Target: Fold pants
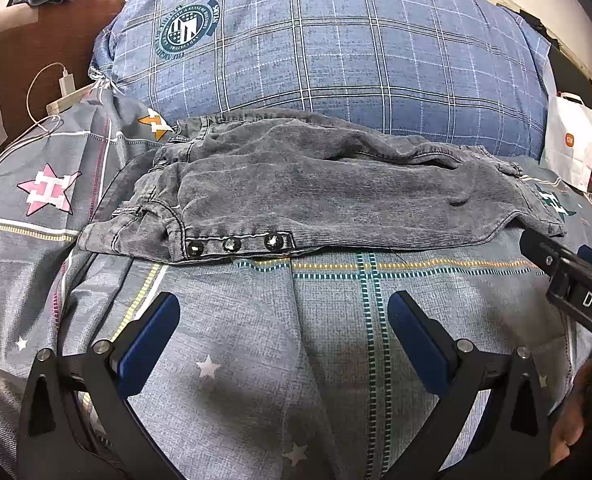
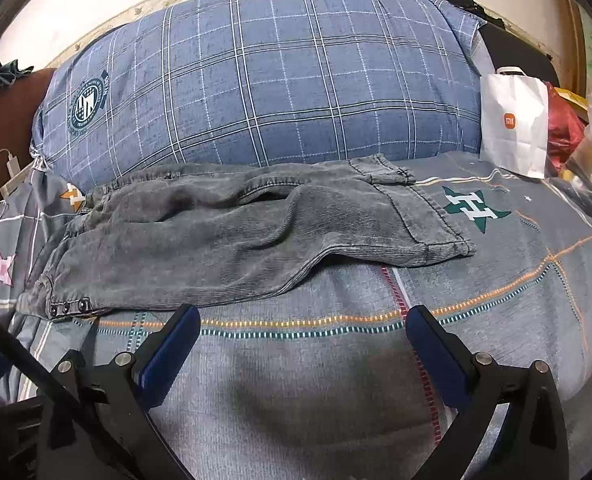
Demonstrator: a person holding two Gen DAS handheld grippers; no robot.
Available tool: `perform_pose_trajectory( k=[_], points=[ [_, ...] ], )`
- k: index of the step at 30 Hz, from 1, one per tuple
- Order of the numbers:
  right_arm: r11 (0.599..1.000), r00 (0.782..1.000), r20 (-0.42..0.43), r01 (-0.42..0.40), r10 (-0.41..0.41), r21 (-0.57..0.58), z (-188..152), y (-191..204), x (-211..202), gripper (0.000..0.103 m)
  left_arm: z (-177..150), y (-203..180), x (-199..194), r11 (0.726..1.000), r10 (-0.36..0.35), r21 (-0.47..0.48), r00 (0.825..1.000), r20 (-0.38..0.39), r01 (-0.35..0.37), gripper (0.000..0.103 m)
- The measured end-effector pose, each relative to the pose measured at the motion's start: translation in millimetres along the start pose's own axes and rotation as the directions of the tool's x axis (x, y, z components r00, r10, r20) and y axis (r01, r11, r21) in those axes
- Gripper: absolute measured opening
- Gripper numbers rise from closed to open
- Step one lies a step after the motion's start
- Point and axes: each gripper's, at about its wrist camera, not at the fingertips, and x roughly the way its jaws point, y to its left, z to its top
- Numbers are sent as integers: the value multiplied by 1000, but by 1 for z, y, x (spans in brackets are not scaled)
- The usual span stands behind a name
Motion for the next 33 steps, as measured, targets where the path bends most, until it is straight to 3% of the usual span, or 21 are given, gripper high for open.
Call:
perform_pose_trajectory(
  k=[33],
  points=[
    [999,1000,13,-15,16,-48,-5,9,-3,103,1,5,0,1000,5,-24,1000,3,-5,103]
  ],
)
